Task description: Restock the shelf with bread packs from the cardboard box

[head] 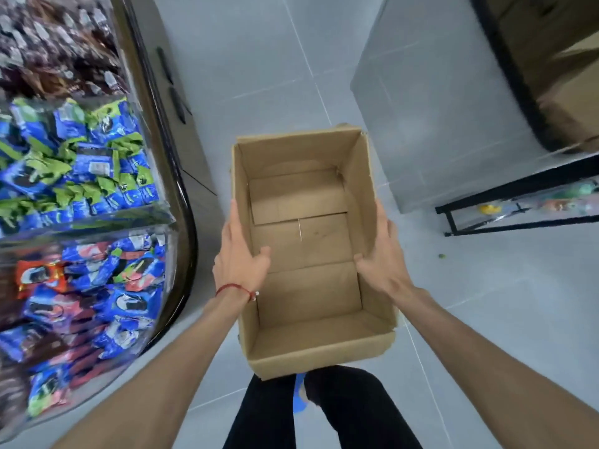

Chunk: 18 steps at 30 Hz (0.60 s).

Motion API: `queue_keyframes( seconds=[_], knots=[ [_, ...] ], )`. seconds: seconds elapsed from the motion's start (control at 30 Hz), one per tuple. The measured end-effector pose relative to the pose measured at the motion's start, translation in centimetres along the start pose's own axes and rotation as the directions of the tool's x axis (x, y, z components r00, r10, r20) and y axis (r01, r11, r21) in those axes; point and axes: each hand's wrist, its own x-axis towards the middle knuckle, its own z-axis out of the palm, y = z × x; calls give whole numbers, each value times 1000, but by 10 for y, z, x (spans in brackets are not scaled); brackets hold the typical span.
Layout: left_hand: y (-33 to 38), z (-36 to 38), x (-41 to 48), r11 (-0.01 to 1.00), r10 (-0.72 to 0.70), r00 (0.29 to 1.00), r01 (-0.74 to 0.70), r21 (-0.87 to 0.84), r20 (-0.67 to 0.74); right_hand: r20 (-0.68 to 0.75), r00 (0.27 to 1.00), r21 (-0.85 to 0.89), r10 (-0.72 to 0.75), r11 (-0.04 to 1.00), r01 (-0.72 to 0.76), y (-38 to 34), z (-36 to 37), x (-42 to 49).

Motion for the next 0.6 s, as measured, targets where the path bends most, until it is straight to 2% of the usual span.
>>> queue_keyframes(
  seconds=[0.27,0.6],
  knots=[
    [-60,90,112,989,-136,987,130,-77,-81,57,997,-20,-43,999,45,46,92,131],
    [-153,220,263,980,-182,959,159,-121,-218,92,980,-29,-178,983,182,115,223,322]
  ],
)
